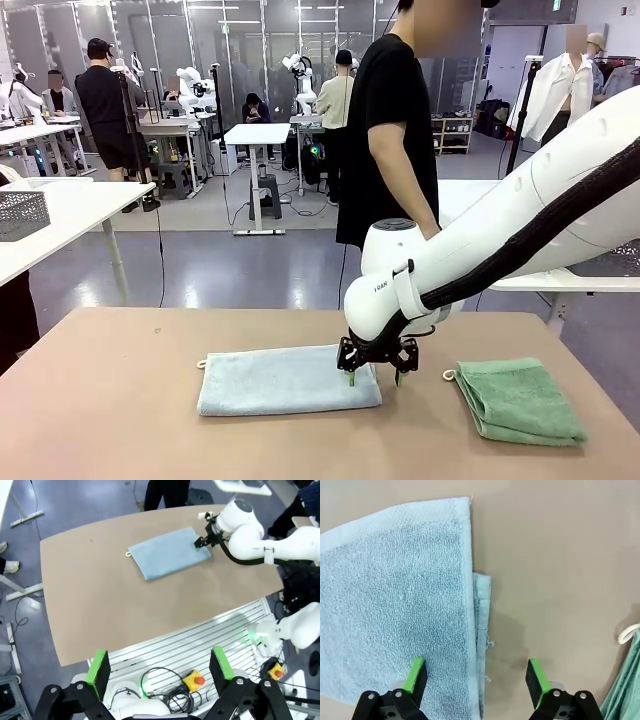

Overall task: Fold the towels and place them in the basket.
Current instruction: When a person lays out a Towel with hook on the table, fold it in half twice.

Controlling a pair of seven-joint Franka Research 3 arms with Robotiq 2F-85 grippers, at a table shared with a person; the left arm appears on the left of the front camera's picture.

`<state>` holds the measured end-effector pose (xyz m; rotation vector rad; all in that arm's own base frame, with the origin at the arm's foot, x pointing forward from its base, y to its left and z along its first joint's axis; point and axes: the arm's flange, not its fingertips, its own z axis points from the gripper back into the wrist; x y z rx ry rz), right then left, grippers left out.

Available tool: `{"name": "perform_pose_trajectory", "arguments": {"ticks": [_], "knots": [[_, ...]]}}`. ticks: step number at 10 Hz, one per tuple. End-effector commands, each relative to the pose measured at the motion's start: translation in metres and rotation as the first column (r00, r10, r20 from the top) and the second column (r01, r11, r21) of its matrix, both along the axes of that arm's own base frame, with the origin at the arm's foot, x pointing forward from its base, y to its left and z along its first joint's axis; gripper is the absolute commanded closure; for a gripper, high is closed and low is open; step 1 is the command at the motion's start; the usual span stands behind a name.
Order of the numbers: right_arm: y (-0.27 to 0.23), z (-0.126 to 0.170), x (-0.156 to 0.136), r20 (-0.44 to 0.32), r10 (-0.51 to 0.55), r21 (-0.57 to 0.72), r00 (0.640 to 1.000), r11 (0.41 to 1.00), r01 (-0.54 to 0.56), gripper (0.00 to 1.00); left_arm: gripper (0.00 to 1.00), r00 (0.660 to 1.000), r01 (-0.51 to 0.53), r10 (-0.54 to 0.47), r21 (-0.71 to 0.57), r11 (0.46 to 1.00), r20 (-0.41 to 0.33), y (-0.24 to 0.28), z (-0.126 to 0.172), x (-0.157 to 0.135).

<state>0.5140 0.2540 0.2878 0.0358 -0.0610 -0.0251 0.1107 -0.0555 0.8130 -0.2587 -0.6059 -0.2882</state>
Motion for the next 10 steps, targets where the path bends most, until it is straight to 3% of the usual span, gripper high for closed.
{"name": "perform_pose_trajectory", "arguments": {"ticks": [1, 2, 4, 7, 10], "knots": [[0.0057, -0.0031, 0.0042, 0.007, -0.012, 0.005, 1.000, 1.000, 0.012, 0.18, 0.00, 1.000, -0.005, 0.005, -0.005, 1.000, 0.004, 0.0001, 0.0020, -0.0040], [0.0051, -0.0037, 0.0035, 0.000, -0.008, 0.007, 1.000, 1.000, 0.008, 0.53, 0.00, 1.000, -0.005, 0.005, -0.005, 1.000, 0.004, 0.0001, 0.0020, -0.0040], [0.0062, -0.0040, 0.0016, -0.003, -0.009, 0.012, 1.000, 1.000, 0.009, 1.00, 0.00, 1.000, -0.005, 0.005, -0.005, 1.000, 0.004, 0.0001, 0.0020, -0.0040], [0.0071, -0.0049, 0.0005, -0.006, -0.011, 0.025, 1.000, 1.000, 0.011, 0.96, 0.00, 1.000, -0.005, 0.005, -0.005, 1.000, 0.004, 0.0001, 0.0020, -0.0040], [0.0036, -0.0007, -0.0014, 0.005, -0.015, 0.033, 1.000, 0.999, 0.014, 1.00, 0.00, 1.000, -0.005, 0.005, -0.005, 1.000, 0.004, 0.0001, 0.0020, -0.0040]]}}
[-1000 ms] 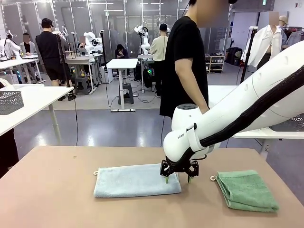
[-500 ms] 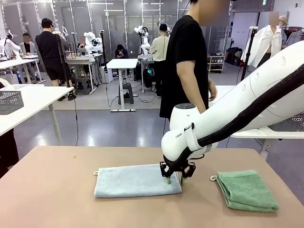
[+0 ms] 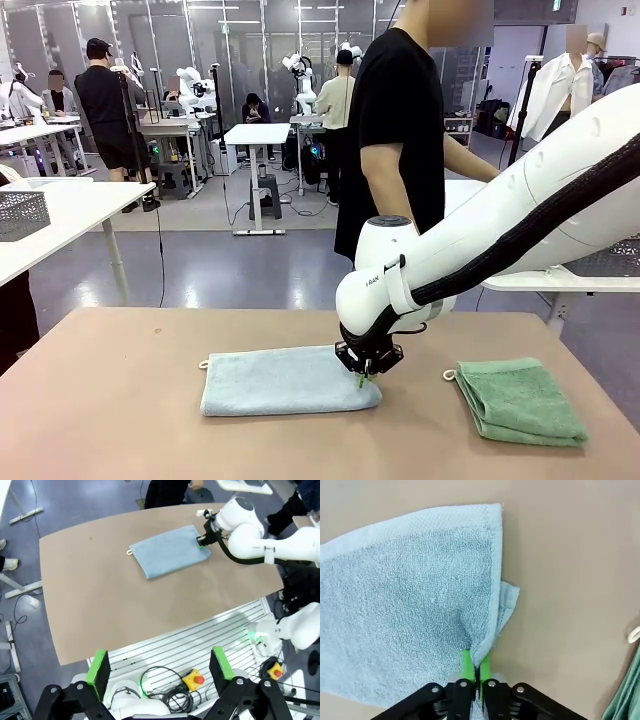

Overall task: Fold the towels and place them in the basket.
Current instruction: When a person lays out a Towel with hook on the table, fold it in half twice.

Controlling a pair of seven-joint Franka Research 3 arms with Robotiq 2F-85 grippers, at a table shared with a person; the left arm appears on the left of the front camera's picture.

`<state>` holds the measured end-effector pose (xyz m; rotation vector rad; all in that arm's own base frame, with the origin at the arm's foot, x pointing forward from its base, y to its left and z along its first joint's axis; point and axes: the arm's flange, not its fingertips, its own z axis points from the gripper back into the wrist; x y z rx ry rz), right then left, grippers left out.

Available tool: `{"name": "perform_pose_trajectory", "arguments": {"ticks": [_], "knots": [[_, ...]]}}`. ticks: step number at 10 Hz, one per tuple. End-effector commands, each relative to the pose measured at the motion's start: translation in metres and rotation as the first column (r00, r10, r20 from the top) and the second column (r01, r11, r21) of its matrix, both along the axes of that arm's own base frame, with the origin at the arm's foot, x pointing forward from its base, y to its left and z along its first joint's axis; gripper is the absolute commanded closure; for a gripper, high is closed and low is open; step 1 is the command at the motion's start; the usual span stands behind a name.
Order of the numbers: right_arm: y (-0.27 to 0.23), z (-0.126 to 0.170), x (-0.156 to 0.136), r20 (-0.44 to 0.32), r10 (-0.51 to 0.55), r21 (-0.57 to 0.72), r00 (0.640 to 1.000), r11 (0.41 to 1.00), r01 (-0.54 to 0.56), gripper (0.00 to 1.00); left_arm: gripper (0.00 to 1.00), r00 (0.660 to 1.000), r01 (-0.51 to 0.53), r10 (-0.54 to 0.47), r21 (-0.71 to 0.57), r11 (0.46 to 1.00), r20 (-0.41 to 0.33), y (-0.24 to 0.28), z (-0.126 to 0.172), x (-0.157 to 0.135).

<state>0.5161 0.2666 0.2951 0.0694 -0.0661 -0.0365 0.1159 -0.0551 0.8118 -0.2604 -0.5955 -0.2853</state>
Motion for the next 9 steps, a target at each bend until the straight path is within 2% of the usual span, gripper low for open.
{"name": "perform_pose_trajectory", "arguments": {"ticks": [1, 3, 4, 5, 7, 9], "knots": [[-0.009, -0.006, -0.004, 0.002, 0.001, -0.002, 1.000, 1.000, -0.001, 1.00, 0.00, 1.000, -0.003, 0.003, -0.004, 1.000, 0.015, 0.000, 0.003, -0.009], [-0.009, 0.002, -0.005, 0.022, 0.014, -0.010, 1.000, 1.000, -0.014, 1.00, 0.00, 1.000, -0.003, 0.003, -0.004, 1.000, 0.015, 0.000, 0.003, -0.009], [-0.014, 0.012, -0.007, 0.019, 0.046, -0.037, 0.999, 0.998, -0.045, 1.00, 0.00, 1.000, -0.003, 0.003, -0.004, 1.000, 0.015, 0.000, 0.003, -0.009], [-0.024, 0.021, -0.009, 0.008, 0.122, -0.069, 0.993, 0.990, -0.121, 1.00, 0.00, 1.000, -0.003, 0.003, -0.004, 1.000, 0.015, 0.000, 0.003, -0.009], [-0.048, 0.046, -0.013, 0.013, 0.204, -0.208, 0.979, 0.958, -0.197, 1.00, 0.00, 1.000, -0.003, 0.003, -0.004, 1.000, 0.015, 0.000, 0.003, -0.009], [-0.051, 0.078, -0.019, 0.022, 0.230, -0.305, 0.973, 0.929, -0.212, 1.00, 0.00, 1.000, -0.003, 0.003, -0.004, 1.000, 0.015, 0.000, 0.003, -0.009]]}}
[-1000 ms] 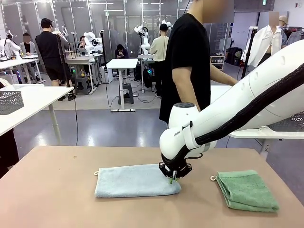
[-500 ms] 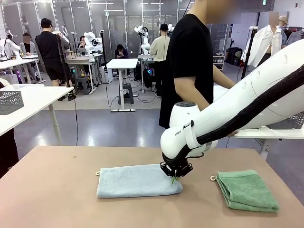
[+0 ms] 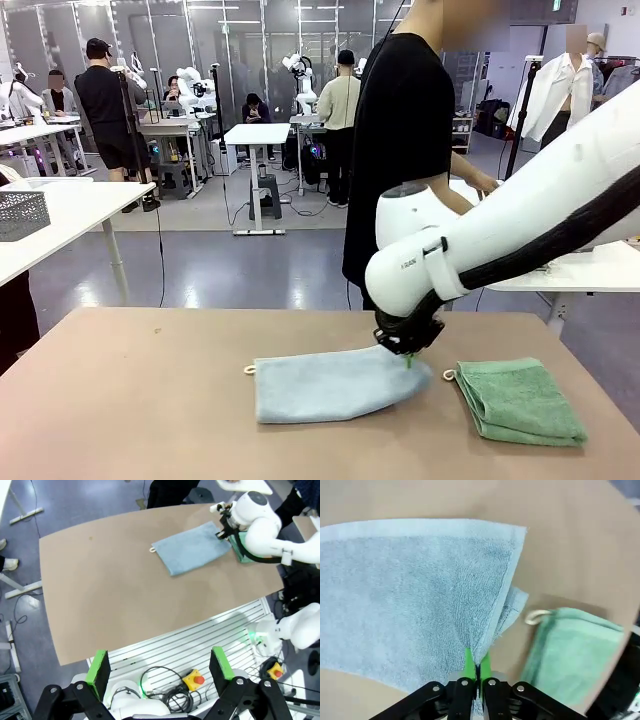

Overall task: Fold the towels and place them in the basket.
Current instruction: When a person lays out a Towel with hook on the table, fold it in half twice.

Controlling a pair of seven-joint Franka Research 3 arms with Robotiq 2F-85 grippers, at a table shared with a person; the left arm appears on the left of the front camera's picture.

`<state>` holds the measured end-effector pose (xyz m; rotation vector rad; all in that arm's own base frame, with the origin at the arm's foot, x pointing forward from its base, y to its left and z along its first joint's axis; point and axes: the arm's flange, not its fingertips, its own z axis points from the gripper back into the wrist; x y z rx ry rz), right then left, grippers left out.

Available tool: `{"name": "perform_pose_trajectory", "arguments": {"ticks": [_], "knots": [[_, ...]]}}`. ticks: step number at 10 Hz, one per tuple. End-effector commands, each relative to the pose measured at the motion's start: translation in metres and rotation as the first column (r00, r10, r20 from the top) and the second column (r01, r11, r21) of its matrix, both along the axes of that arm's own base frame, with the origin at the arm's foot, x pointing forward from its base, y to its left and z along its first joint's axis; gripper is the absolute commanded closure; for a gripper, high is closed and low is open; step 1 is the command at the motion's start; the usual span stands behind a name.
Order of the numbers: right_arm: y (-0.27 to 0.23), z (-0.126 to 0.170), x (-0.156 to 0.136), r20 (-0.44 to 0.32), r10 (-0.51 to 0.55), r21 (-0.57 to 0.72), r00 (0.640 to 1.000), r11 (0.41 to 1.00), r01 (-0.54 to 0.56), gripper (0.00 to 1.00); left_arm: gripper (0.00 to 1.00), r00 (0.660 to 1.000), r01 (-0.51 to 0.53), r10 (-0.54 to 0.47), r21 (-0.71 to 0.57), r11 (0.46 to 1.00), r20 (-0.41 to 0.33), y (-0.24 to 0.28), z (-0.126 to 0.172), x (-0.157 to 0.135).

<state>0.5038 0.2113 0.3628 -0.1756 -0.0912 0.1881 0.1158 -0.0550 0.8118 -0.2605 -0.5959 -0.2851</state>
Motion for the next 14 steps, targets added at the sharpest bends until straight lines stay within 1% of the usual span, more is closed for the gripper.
{"name": "perform_pose_trajectory", "arguments": {"ticks": [1, 2, 3, 5, 7, 8, 9, 10, 11, 12, 13, 14], "knots": [[0.016, 0.023, -0.008, 0.047, 0.054, -0.061, 0.997, 0.997, -0.052, 1.00, 0.00, 1.000, -0.003, 0.003, -0.004, 1.000, 0.015, 0.000, 0.003, -0.009], [0.034, 0.034, -0.008, 0.074, 0.098, -0.050, 0.992, 0.994, -0.094, 1.00, 0.00, 1.000, -0.003, 0.003, -0.004, 1.000, 0.015, 0.000, 0.003, -0.009], [0.060, 0.044, -0.005, 0.087, 0.139, -0.048, 0.987, 0.990, -0.135, 1.00, 0.00, 1.000, -0.003, 0.003, -0.004, 1.000, 0.015, 0.000, 0.003, -0.009], [0.110, 0.052, -0.012, 0.084, 0.213, 0.002, 0.973, 0.977, -0.214, 1.00, 0.00, 1.000, -0.003, 0.003, -0.004, 1.000, 0.015, 0.000, 0.003, -0.009], [0.154, 0.043, -0.016, 0.040, 0.236, 0.038, 0.971, 0.971, -0.238, 1.00, 0.00, 1.000, -0.003, 0.003, -0.004, 1.000, 0.015, 0.000, 0.003, -0.009], [0.173, 0.030, -0.017, 0.005, 0.246, 0.043, 0.969, 0.968, -0.246, 1.00, 0.00, 1.000, -0.003, 0.003, -0.004, 1.000, 0.015, 0.000, 0.003, -0.009], [0.187, 0.018, -0.015, -0.034, 0.241, 0.044, 0.970, 0.970, -0.240, 1.00, 0.00, 1.000, -0.003, 0.003, -0.004, 1.000, 0.015, 0.000, 0.003, -0.009], [0.197, 0.008, -0.014, -0.056, 0.222, 0.056, 0.973, 0.974, -0.219, 1.00, 0.00, 1.000, -0.003, 0.003, -0.004, 1.000, 0.015, 0.000, 0.003, -0.009], [0.204, 0.001, -0.011, -0.057, 0.201, 0.074, 0.978, 0.978, -0.197, 1.00, 0.00, 1.000, -0.003, 0.003, -0.004, 1.000, 0.015, 0.000, 0.003, -0.009], [0.212, -0.007, -0.007, -0.075, 0.188, 0.065, 0.979, 0.981, -0.183, 0.75, 0.00, 1.000, -0.003, 0.003, -0.004, 1.000, 0.015, 0.000, 0.003, -0.009], [0.218, -0.011, -0.008, -0.080, 0.188, 0.073, 0.979, 0.981, -0.182, 0.65, 0.00, 1.000, -0.003, 0.003, -0.004, 1.000, 0.015, 0.000, 0.003, -0.009], [0.221, -0.012, -0.009, -0.077, 0.181, 0.095, 0.981, 0.980, -0.173, 0.44, 0.00, 1.000, -0.003, 0.003, -0.004, 1.000, 0.015, 0.000, 0.003, -0.009]]}}
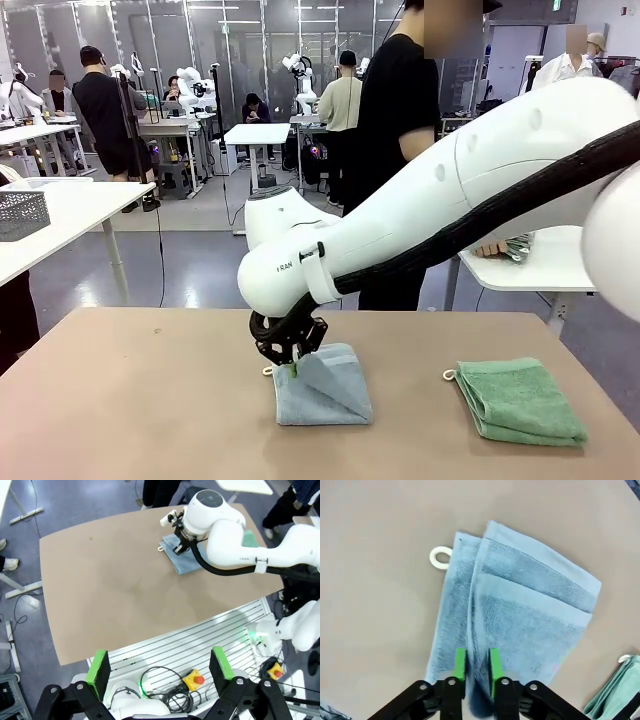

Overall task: Fold the towels and place them in the basket.
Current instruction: When a person lays out a Towel with hook on the table, fold it in half twice.

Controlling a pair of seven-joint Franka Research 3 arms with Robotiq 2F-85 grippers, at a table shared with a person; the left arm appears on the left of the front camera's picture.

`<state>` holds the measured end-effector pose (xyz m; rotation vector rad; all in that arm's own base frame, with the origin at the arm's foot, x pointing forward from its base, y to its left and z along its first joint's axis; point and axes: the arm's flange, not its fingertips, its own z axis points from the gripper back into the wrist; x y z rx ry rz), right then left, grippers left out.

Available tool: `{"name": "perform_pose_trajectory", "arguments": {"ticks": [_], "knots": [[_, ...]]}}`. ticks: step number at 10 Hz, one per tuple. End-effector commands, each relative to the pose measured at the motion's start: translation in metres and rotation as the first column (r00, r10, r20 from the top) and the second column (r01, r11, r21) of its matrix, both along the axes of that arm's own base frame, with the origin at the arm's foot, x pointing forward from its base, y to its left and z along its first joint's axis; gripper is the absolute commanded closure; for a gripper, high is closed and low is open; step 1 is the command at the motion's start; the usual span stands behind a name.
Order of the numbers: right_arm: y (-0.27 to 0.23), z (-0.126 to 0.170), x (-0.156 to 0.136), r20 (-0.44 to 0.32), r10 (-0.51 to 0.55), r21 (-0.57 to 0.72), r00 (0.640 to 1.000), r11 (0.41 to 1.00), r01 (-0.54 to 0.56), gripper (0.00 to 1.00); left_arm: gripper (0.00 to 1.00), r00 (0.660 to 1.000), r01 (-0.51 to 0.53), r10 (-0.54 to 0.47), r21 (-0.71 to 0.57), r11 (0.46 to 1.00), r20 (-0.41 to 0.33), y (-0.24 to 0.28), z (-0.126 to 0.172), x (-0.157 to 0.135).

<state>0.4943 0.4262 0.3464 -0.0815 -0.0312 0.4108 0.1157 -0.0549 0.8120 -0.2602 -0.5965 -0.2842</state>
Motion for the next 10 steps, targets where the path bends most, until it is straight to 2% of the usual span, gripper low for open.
{"name": "perform_pose_trajectory", "arguments": {"ticks": [1, 2, 3, 6, 7, 8, 10], "knots": [[0.009, 0.004, 0.000, -0.003, -0.051, 0.021, 0.999, 0.998, 0.051, 0.33, 0.00, 1.000, -0.002, 0.002, -0.004, 1.000, 0.014, 0.000, 0.003, -0.009], [0.010, 0.002, -0.003, -0.004, -0.062, 0.038, 0.998, 0.997, 0.063, 0.12, 0.00, 1.000, -0.002, 0.002, -0.004, 1.000, 0.014, 0.000, 0.003, -0.009], [0.006, 0.010, 0.000, -0.009, -0.071, 0.058, 0.997, 0.996, 0.072, 0.01, 0.00, 1.000, -0.002, 0.002, -0.004, 1.000, 0.014, 0.000, 0.003, -0.009], [-0.002, 0.014, -0.002, 0.005, -0.093, 0.093, 0.996, 0.991, 0.092, 0.00, 0.00, 1.000, -0.002, 0.002, -0.004, 1.000, 0.014, 0.000, 0.003, -0.009], [-0.007, 0.011, 0.001, -0.001, -0.103, 0.099, 0.995, 0.990, 0.102, 0.05, 0.00, 1.000, -0.002, 0.002, -0.004, 1.000, 0.014, 0.000, 0.003, -0.009], [0.006, 0.015, 0.005, -0.011, -0.057, 0.071, 0.998, 0.996, 0.058, 0.05, 0.00, 1.000, -0.002, 0.002, -0.004, 1.000, 0.014, 0.000, 0.003, -0.009], [0.006, 0.015, 0.005, -0.011, -0.057, 0.071, 0.998, 0.996, 0.058, 0.05, 0.00, 1.000, -0.002, 0.002, -0.004, 1.000, 0.014, 0.000, 0.003, -0.009]]}}
